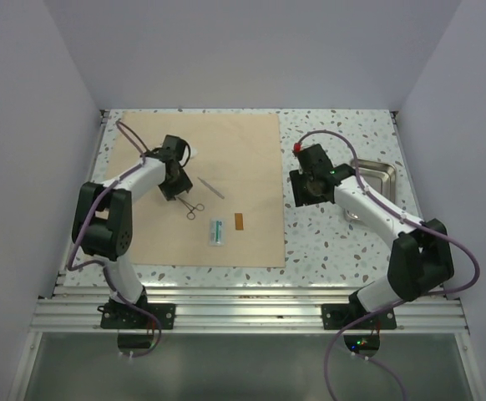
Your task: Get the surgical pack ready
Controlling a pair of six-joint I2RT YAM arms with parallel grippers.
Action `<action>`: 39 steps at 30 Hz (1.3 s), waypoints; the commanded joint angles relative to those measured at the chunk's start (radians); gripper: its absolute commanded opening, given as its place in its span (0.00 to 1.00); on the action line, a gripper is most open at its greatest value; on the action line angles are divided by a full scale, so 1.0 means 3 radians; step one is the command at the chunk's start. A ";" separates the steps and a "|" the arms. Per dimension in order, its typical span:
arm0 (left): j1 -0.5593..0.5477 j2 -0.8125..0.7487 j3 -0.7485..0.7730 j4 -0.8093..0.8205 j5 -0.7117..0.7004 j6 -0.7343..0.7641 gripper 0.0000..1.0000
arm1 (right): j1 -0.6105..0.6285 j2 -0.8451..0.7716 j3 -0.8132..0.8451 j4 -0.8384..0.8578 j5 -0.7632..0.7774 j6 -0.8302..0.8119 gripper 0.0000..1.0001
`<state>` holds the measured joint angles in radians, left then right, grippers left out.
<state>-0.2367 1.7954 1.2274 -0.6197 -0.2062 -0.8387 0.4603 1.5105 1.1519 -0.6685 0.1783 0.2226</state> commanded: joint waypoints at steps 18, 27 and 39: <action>-0.0014 0.0683 0.0567 -0.0358 -0.0407 -0.0221 0.46 | 0.0066 -0.0198 -0.0040 0.0193 -0.0201 -0.0006 0.48; -0.0019 0.0750 0.0501 -0.0266 -0.0346 -0.0114 0.18 | 0.0112 -0.0177 0.0011 0.0163 -0.0201 -0.0016 0.48; -0.0014 0.0029 -0.0056 0.0367 0.0165 0.0438 0.00 | 0.0358 0.0175 -0.0004 0.1127 -0.1790 0.0418 0.53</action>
<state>-0.2379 1.9045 1.2739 -0.6064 -0.2504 -0.7864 0.5526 1.5150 1.1404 -0.5316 -0.1040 0.2680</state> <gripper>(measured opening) 0.015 0.523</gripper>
